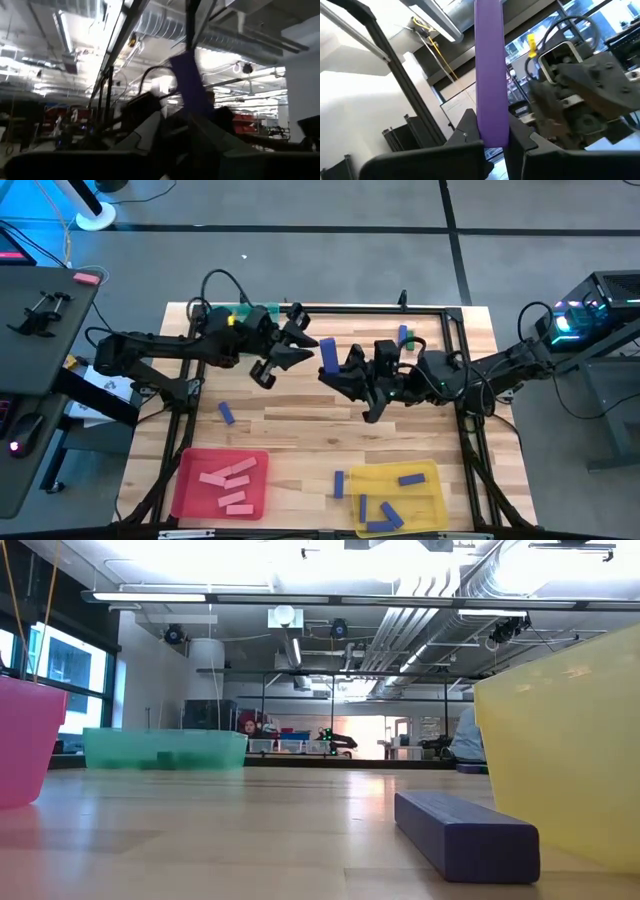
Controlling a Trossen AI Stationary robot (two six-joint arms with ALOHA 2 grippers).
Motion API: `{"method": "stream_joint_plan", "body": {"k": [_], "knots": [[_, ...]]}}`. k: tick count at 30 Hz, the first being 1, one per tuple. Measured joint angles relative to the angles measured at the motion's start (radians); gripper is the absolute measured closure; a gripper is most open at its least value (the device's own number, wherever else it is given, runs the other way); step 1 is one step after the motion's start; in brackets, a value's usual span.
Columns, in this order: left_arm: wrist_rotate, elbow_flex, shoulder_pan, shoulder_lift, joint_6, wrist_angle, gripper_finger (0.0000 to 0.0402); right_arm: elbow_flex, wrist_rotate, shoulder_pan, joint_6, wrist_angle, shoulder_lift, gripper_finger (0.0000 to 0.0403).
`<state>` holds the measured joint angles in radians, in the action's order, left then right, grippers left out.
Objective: Sort blocks
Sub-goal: Put the blue block into the yellow bin
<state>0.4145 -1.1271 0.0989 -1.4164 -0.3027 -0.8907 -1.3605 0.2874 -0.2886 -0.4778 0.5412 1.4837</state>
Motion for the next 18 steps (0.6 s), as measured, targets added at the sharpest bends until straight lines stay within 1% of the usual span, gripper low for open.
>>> {"method": "stream_joint_plan", "body": {"k": [3,6,10,12,14,16,18], "knots": [[0.006,-0.003,0.008,0.003,0.0,0.02,0.0304,0.0,0.006,0.001,0.003,-0.001,-0.001,0.0392],[0.015,-0.001,0.032,0.01,0.0,0.126,0.0299,0.0,0.008,0.001,0.016,-0.041,-0.016,0.0392],[0.022,-0.002,0.092,0.055,-0.014,0.348,0.0298,0.0,0.036,-0.018,0.041,-0.235,-0.078,0.0392],[0.065,0.008,0.125,0.064,-0.013,0.432,0.0297,0.0,0.087,-0.041,0.033,-0.35,-0.11,0.0388],[0.134,0.049,0.15,0.074,-0.025,0.435,0.0297,0.0,0.156,-0.074,0.023,-0.458,-0.143,0.0384],[0.148,0.108,0.166,0.095,-0.075,0.377,0.0297,0.0,0.236,-0.114,-0.023,-0.57,-0.178,0.0383],[0.14,0.196,0.181,0.126,-0.133,0.292,0.0296,0.0,0.287,-0.157,-0.1,-0.691,-0.206,0.0391]]}}
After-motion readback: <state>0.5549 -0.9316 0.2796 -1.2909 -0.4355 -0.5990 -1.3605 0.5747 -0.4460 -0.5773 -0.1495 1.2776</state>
